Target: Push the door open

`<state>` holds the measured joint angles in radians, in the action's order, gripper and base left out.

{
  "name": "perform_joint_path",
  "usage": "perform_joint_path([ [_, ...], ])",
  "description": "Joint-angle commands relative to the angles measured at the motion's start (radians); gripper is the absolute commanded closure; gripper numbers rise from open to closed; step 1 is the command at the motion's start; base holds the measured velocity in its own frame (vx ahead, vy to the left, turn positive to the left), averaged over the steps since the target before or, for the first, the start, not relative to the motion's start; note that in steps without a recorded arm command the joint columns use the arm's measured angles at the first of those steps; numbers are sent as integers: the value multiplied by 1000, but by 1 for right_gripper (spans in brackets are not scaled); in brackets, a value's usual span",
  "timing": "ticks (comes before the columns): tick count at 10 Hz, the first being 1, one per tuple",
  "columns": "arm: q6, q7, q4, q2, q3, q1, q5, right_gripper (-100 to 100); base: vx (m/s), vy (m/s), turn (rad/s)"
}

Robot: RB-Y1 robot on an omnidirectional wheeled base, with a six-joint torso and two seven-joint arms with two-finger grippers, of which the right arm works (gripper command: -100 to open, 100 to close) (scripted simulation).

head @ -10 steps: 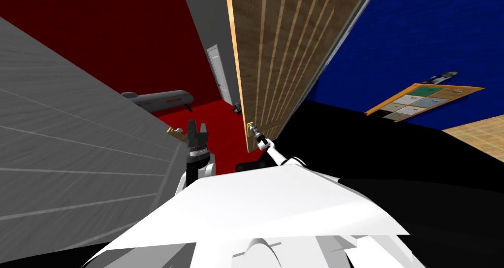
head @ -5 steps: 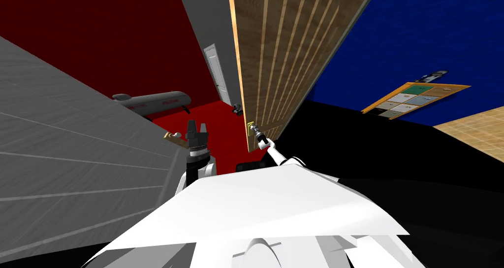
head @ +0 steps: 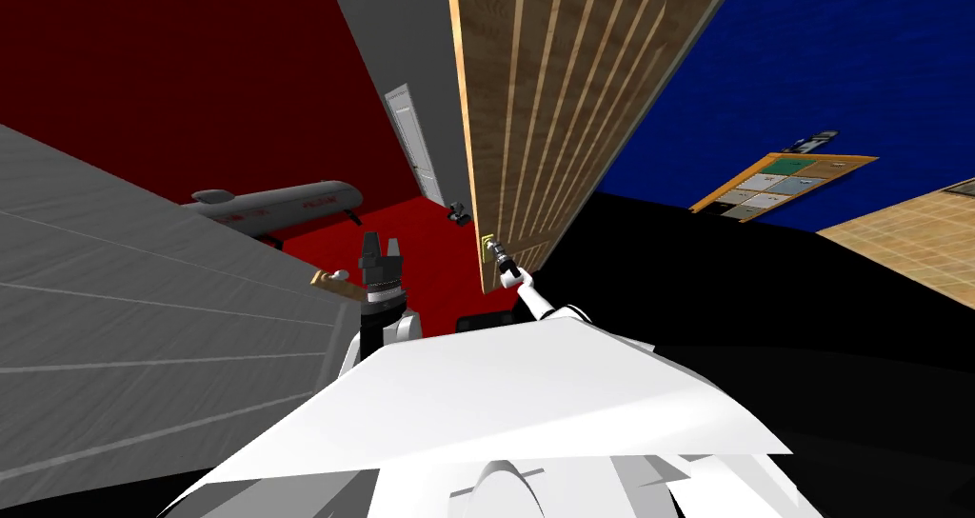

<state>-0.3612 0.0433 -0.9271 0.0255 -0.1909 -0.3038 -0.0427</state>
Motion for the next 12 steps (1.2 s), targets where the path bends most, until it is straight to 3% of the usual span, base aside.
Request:
perform_joint_path([
  [1,-7,-9,11,-12,18,-10,-1,100,132,174,-76],
  [2,-7,-12,12,-16,25,-10,-2,100,143,140,-56],
  [3,-4,-10,13,-6,24,-7,-2,100,71,49,-32],
  [4,-5,-23,11,11,44,-8,-3,100,123,42,-93],
  [5,-5,-30,10,15,52,-7,-3,100,184,86,-99],
  [8,-4,-54,8,15,81,-4,-4,100,189,85,-109],
  [9,2,-50,-10,29,65,13,-2,-100,3,-62,-41],
  [12,4,-55,-15,27,60,17,0,-100,-153,-84,10],
])
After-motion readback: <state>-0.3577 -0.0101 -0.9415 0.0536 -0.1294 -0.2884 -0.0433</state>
